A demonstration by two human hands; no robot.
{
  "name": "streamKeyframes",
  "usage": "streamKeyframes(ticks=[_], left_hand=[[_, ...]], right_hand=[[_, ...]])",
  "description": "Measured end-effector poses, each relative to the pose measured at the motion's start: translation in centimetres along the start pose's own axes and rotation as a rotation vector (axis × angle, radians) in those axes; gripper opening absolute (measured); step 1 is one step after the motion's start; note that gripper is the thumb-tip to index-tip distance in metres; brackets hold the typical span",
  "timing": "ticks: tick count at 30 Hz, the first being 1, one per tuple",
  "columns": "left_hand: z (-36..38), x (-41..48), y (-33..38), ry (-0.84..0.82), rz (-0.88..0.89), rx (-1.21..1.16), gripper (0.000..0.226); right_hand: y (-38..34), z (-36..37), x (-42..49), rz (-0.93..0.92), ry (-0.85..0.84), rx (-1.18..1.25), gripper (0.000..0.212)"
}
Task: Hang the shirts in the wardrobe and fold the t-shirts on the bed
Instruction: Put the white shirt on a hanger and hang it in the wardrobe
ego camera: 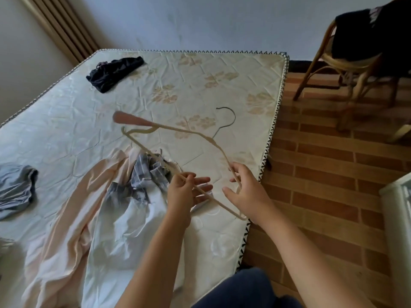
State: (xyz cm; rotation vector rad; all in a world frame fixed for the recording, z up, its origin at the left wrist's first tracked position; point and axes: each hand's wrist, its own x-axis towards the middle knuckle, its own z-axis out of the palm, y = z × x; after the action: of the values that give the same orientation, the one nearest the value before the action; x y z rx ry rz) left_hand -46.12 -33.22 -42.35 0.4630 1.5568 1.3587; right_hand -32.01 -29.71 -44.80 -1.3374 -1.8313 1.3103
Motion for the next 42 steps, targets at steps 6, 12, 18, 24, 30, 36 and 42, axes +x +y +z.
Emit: streamKeyframes(ticks=[6,12,18,24,30,36,42], left_hand=[[-4.8,5.2,-6.9,-0.115,-0.048,0.152,0.012],[-9.1,7.2,-13.1,-0.278,-0.161,0.47,0.016],[-9.9,9.3,-16.4,-0.385,-0.101,0.699,0.024],[-9.0,9.6,-19.7,-0.439,-0.221,0.753,0.036],[-9.3,9.6,-21.8,-0.45,-0.282,0.777,0.027],[-10.7,8.3,-20.8,-0.529,-0.235,0.782,0.047],[-14.2,9.2,-15.9,-0.429,-0.223,0.69,0.032]], right_hand=[[6.6,7.9,0.2,0.147,0.188,0.199,0.046],[10.2,15.7,-3.3,0.352,0.348,0.319,0.027],[12.8,20.3,-4.1,0.584,0.536,0.514,0.026],[14.9,20.3,-3.9,0.742,0.587,0.485,0.023],[16.3,20.0,-4.6,0.786,0.502,0.294,0.019],[16.2,20.0,-5.3,0.835,0.405,0.095,0.015],[14.3,20.3,-4.6,0.828,0.464,-0.039,0.033]])
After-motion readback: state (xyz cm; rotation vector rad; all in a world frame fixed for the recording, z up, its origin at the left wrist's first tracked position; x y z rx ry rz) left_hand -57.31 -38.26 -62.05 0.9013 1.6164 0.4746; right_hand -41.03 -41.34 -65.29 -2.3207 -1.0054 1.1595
